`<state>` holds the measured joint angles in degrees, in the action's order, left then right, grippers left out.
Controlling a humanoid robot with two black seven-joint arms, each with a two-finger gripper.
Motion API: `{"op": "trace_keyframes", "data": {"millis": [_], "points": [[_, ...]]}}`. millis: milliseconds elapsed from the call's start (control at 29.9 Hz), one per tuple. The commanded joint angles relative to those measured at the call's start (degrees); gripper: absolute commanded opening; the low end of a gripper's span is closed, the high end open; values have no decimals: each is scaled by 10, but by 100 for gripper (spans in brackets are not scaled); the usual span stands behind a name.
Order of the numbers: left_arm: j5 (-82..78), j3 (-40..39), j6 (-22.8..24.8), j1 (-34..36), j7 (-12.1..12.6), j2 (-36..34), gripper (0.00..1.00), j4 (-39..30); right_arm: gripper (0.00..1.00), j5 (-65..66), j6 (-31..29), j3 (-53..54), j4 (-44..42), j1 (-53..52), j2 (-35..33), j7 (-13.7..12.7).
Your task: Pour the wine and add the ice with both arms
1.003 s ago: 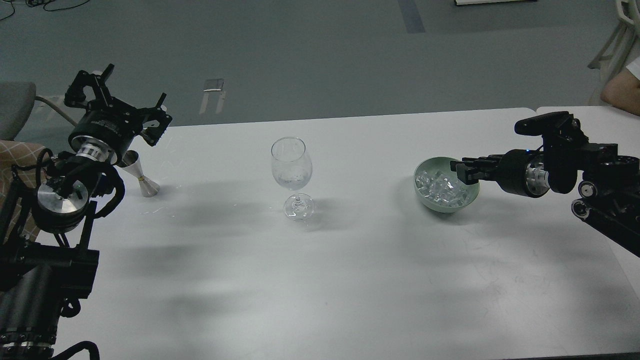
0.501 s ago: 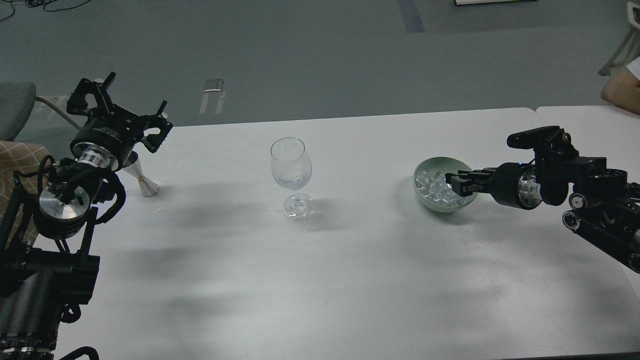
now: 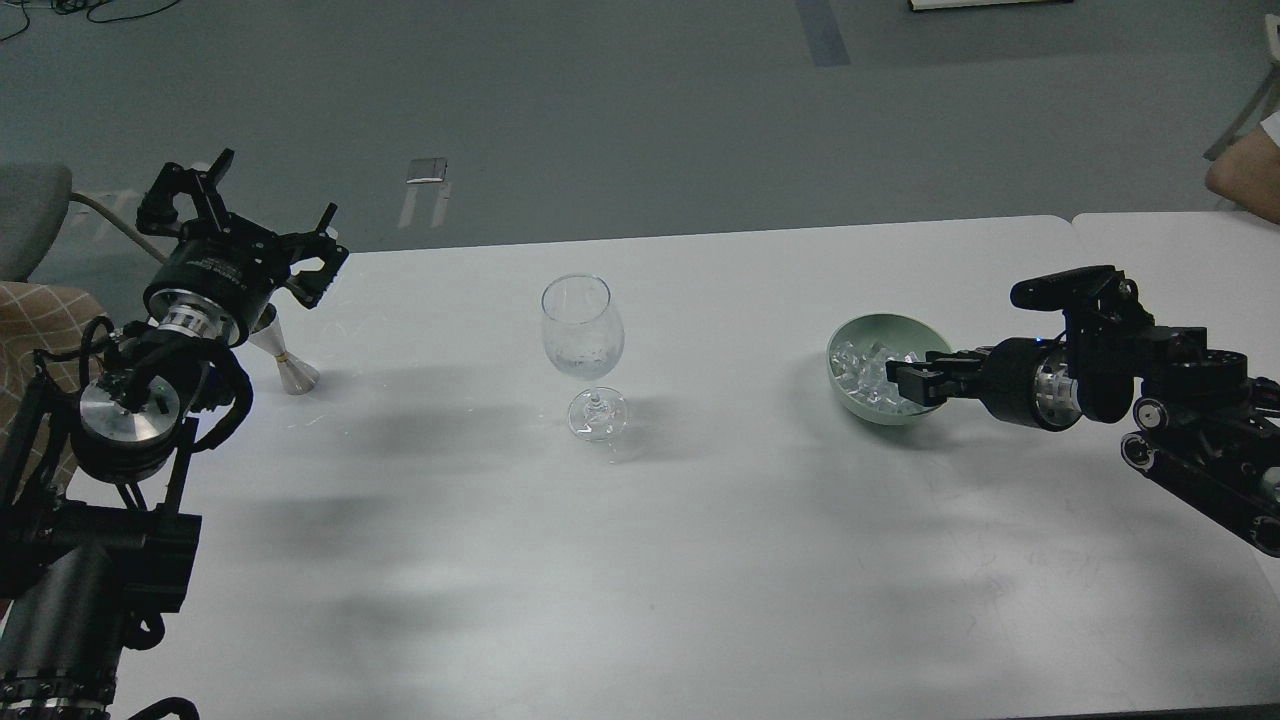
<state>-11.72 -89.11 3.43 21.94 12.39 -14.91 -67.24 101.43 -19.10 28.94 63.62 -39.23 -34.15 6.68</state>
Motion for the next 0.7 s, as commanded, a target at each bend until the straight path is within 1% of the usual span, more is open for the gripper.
{"op": "trace_keyframes", "data": {"millis": [0, 301, 468, 501, 668], "points": [[0, -1, 0, -2, 0, 0, 98, -1, 53, 0, 0, 1, 0, 0, 2, 0], [1, -4, -1, -1, 0, -1, 98, -1, 48, 1, 0, 1, -3, -2, 3, 0], [1, -4, -1, -1, 0, 1, 98, -1, 41, 1, 0, 1, -21, -6, 8, 0], [1, -4, -1, -1, 0, 0, 98, -1, 38, 1, -1, 1, -25, -6, 10, 0], [1, -4, -1, -1, 0, -3, 98, -1, 38, 1, -1, 0, -27, -6, 12, 0]]}}
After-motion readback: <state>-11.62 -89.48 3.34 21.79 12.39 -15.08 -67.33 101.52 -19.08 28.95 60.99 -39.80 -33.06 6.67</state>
